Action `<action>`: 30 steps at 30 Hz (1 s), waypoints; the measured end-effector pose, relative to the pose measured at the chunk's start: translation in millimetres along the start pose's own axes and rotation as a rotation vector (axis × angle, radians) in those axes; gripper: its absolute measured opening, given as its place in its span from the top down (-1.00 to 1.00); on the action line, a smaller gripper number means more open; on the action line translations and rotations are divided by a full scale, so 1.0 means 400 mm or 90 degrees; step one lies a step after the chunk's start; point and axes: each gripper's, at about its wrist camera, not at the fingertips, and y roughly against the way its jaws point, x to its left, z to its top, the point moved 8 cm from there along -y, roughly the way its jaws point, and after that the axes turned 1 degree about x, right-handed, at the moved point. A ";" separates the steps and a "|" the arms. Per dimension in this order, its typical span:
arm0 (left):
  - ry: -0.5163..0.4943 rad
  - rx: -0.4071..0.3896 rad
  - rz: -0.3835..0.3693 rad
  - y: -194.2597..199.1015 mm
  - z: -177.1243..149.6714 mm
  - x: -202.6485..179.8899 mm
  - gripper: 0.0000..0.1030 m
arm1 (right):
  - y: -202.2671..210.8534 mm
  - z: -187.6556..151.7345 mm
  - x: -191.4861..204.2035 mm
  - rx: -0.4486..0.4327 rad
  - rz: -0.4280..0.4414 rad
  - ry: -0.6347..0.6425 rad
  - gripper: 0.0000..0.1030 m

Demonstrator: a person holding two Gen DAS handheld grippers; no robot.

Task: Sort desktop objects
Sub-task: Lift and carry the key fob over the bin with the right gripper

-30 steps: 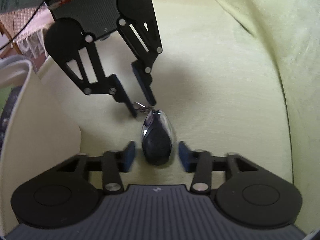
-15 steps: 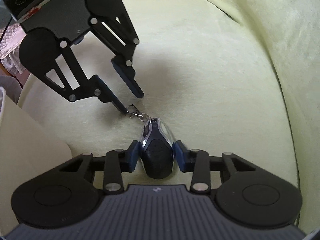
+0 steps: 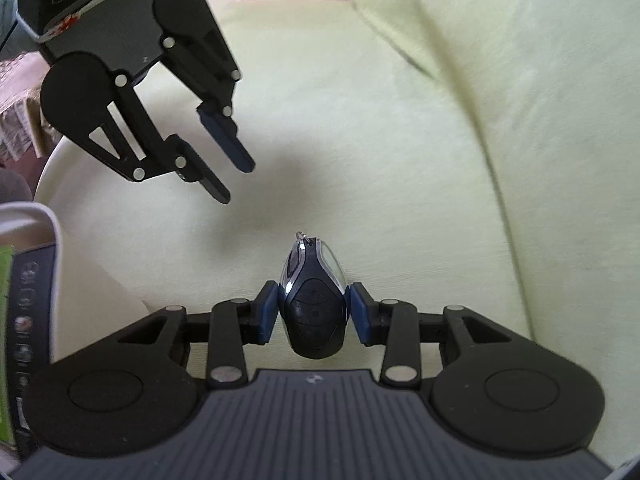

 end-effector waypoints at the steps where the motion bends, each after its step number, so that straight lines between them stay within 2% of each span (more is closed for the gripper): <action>1: 0.002 -0.003 0.003 0.012 0.000 -0.008 0.49 | 0.037 -0.014 0.012 -0.004 -0.006 -0.002 0.33; 5: 0.008 -0.008 0.022 0.044 0.011 0.018 0.48 | 0.092 0.009 0.019 -0.013 -0.025 -0.003 0.33; 7: 0.019 -0.003 0.042 0.075 0.047 0.015 0.48 | 0.112 0.022 0.031 -0.019 -0.035 0.000 0.33; 11: 0.048 0.005 0.079 0.153 0.050 0.008 0.46 | 0.174 0.038 0.061 -0.034 -0.049 0.000 0.33; 16: 0.048 -0.012 0.085 0.189 0.052 -0.020 0.41 | 0.255 0.038 0.114 -0.048 -0.065 0.005 0.33; 18: 0.040 -0.017 0.082 0.232 0.046 -0.054 0.27 | 0.288 0.037 0.136 -0.050 -0.070 0.007 0.33; 30: -0.015 -0.016 0.062 0.329 0.027 -0.212 0.27 | 0.413 -0.015 0.275 -0.063 -0.078 0.007 0.33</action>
